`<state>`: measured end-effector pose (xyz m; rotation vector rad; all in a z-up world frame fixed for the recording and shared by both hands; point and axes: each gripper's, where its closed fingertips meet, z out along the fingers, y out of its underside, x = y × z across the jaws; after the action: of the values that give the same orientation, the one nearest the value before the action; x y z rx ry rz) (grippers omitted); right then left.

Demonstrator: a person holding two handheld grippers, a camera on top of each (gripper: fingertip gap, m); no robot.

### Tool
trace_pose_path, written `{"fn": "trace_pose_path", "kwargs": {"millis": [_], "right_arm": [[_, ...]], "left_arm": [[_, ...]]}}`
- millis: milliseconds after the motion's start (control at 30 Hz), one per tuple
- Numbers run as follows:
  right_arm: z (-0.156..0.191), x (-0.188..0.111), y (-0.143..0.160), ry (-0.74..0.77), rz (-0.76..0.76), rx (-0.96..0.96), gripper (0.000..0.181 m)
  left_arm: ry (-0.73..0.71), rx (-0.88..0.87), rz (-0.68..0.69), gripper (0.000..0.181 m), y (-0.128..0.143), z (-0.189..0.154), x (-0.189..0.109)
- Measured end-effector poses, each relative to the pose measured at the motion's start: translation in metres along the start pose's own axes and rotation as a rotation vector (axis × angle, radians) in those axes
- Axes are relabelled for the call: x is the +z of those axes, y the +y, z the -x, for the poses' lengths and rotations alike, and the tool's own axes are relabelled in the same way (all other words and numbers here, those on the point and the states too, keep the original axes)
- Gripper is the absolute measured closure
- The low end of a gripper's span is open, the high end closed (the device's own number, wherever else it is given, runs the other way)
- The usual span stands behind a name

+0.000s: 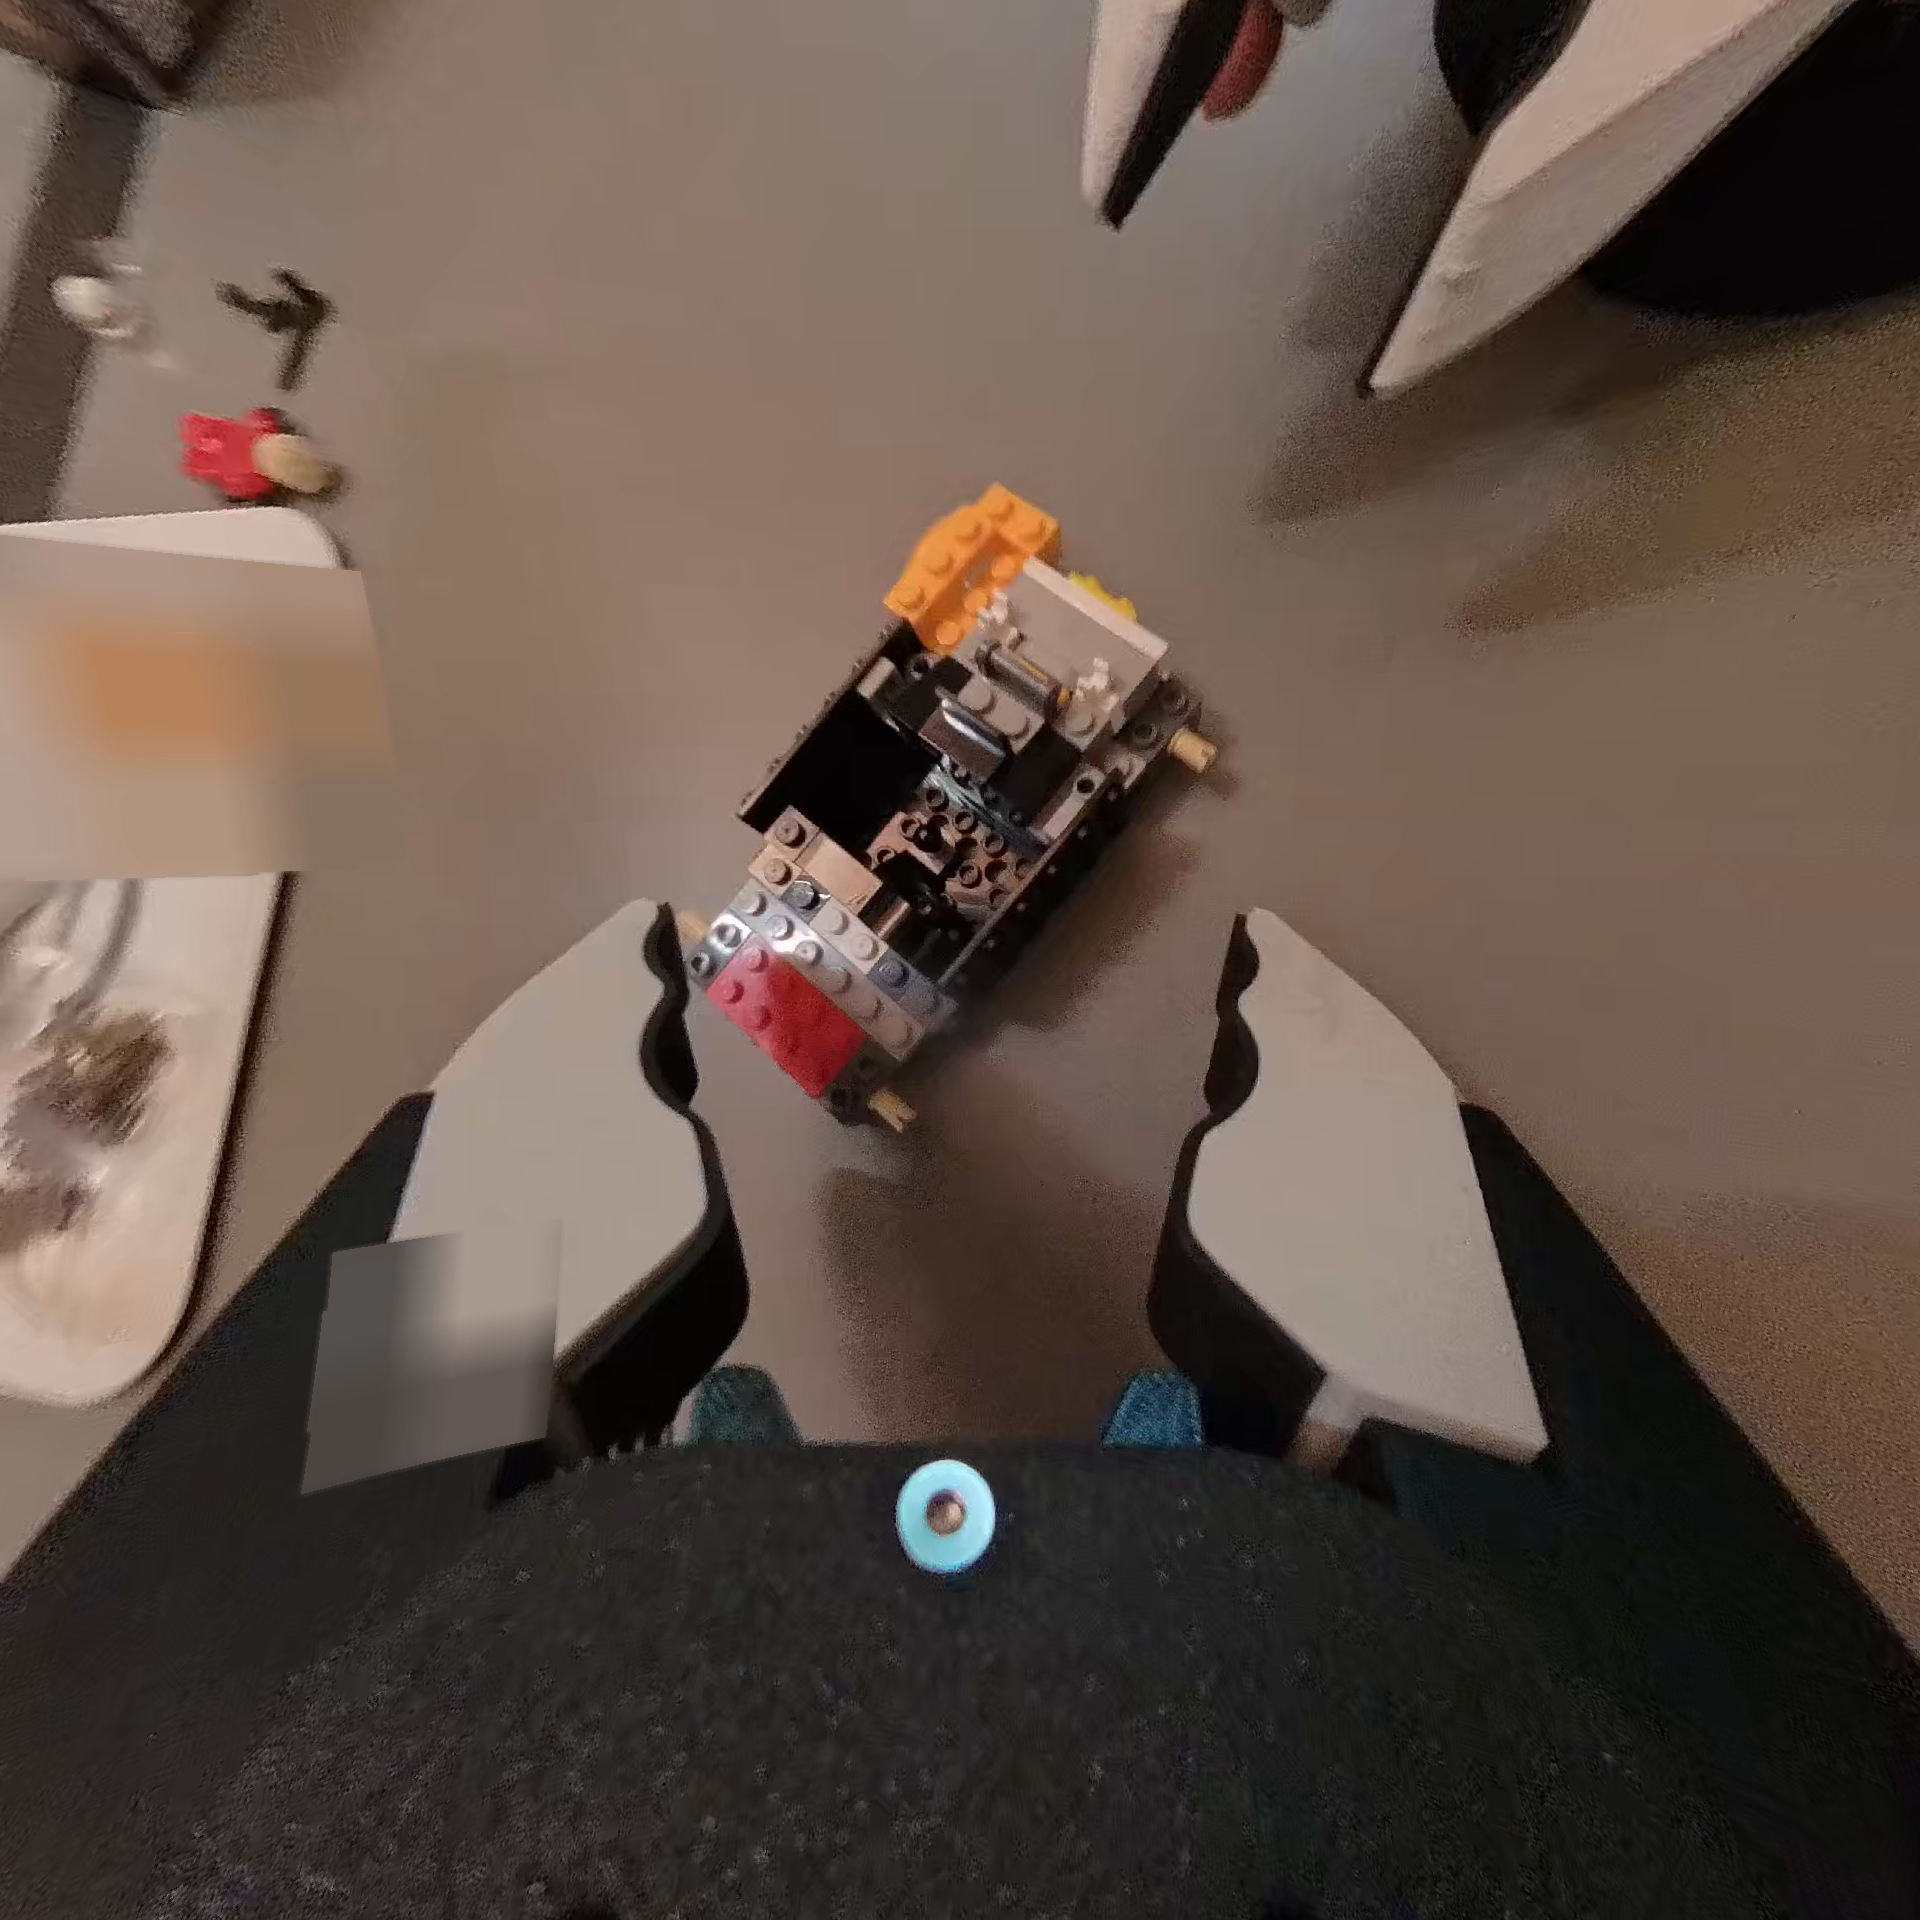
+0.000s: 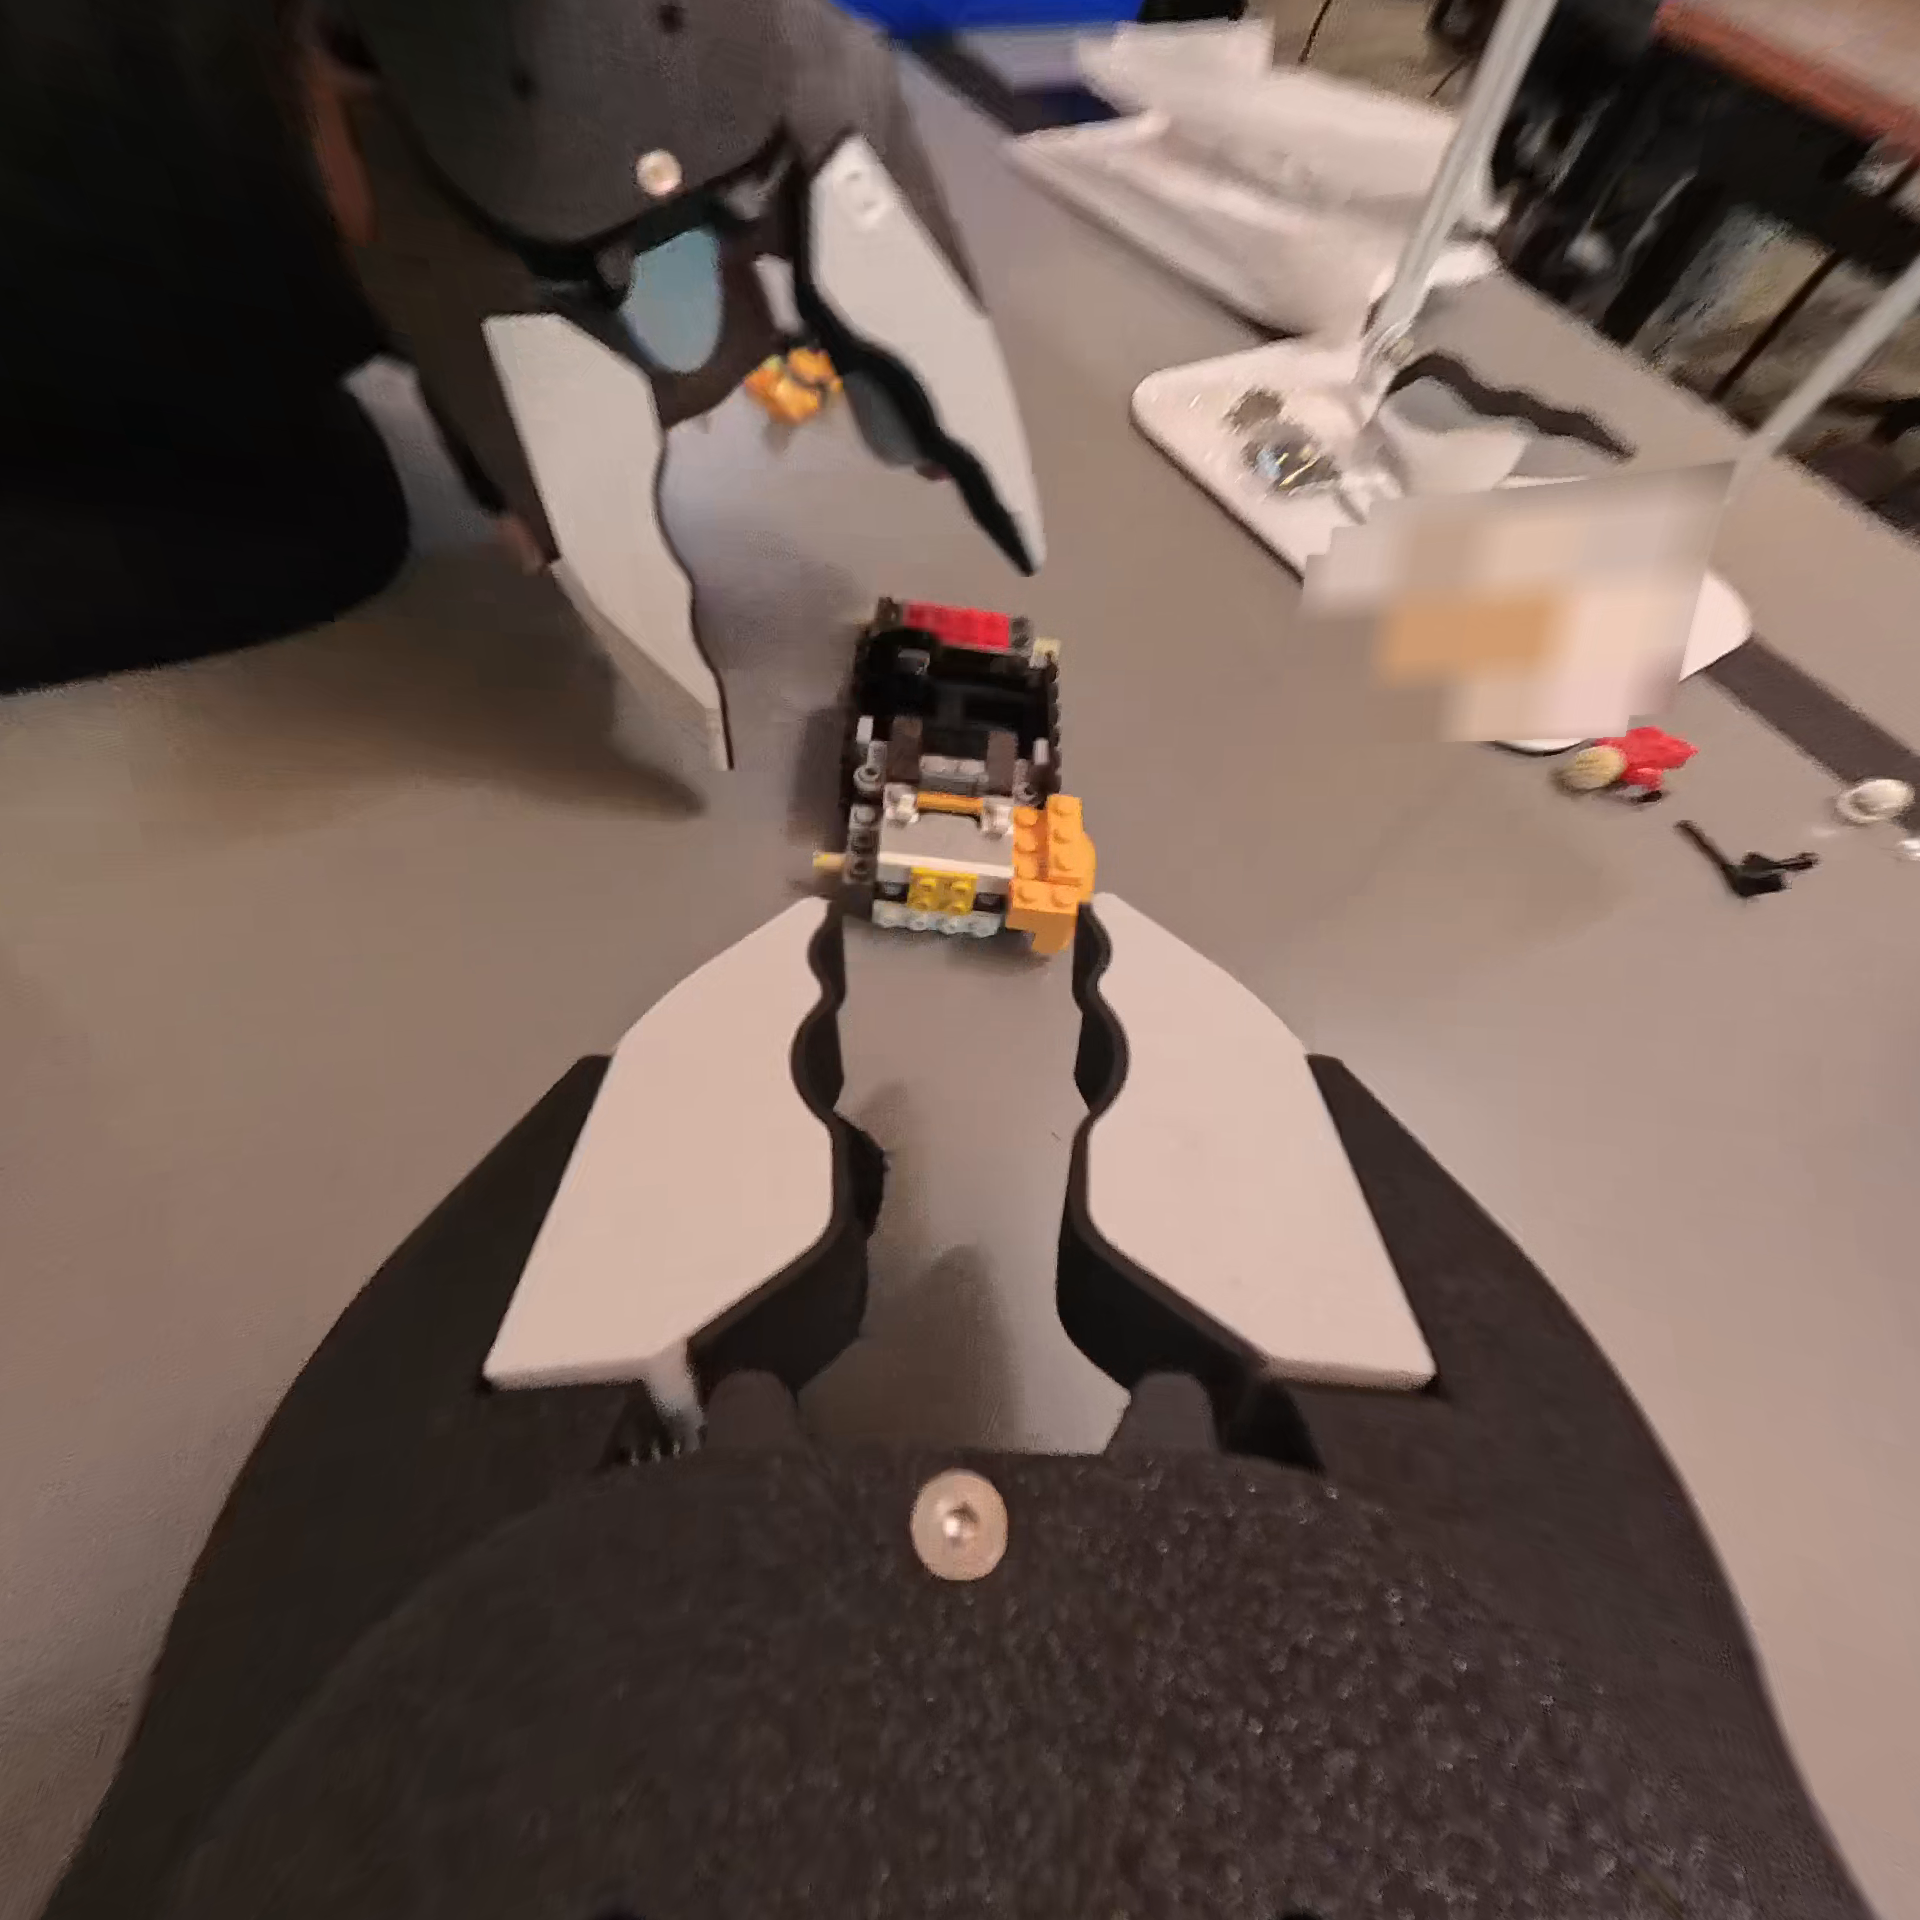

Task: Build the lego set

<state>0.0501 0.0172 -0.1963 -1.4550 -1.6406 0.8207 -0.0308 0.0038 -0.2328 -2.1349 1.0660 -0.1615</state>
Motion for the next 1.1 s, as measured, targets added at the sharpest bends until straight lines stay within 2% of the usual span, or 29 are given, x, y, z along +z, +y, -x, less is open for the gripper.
{"fn": "trace_pose_path", "kwargs": {"millis": [133,200,233,267,300,400,600,767,900,1000,1100], "right_arm": [[0.003,0.021,0.013,-0.007,0.137,-0.034,0.129],[-0.001,0.028,0.019,0.009,0.188,-0.021,0.125],[-0.003,0.031,0.020,0.020,0.205,-0.012,0.124],[-0.006,0.034,0.021,0.026,0.219,-0.005,0.122],[-0.007,0.036,0.023,0.023,0.234,-0.001,0.122],[-0.012,0.043,0.028,0.008,0.266,-0.019,0.127],[-0.039,0.048,0.029,-0.041,0.310,-0.083,0.139],[-0.044,0.053,0.032,-0.072,0.287,-0.064,0.153],[-0.049,0.049,0.024,-0.054,0.235,-0.063,0.149],[-0.063,0.038,-0.005,-0.004,0.114,-0.056,0.149],[-0.091,0.028,-0.042,0.119,-0.012,-0.071,0.146]], "left_arm": [[0.215,0.049,0.033,0.075,0.009,-0.002,0.019],[0.272,0.041,0.045,0.081,0.009,-0.001,0.024],[0.278,0.030,0.051,0.092,0.008,-0.001,0.024],[0.257,0.019,0.053,0.106,0.006,0.002,0.025],[0.233,0.010,0.057,0.111,0.005,0.003,0.024],[0.146,-0.064,0.085,0.111,0.007,0.002,0.022],[-0.039,-0.386,0.103,0.118,0.008,-0.011,0.014],[-0.078,-0.390,0.073,0.123,0.008,-0.017,0.013],[-0.058,-0.402,0.043,0.121,0.007,-0.016,0.013],[-0.065,-0.368,0.000,0.123,0.004,-0.013,0.010],[-0.060,-0.359,-0.021,0.127,0.005,-0.009,0.008]]}}
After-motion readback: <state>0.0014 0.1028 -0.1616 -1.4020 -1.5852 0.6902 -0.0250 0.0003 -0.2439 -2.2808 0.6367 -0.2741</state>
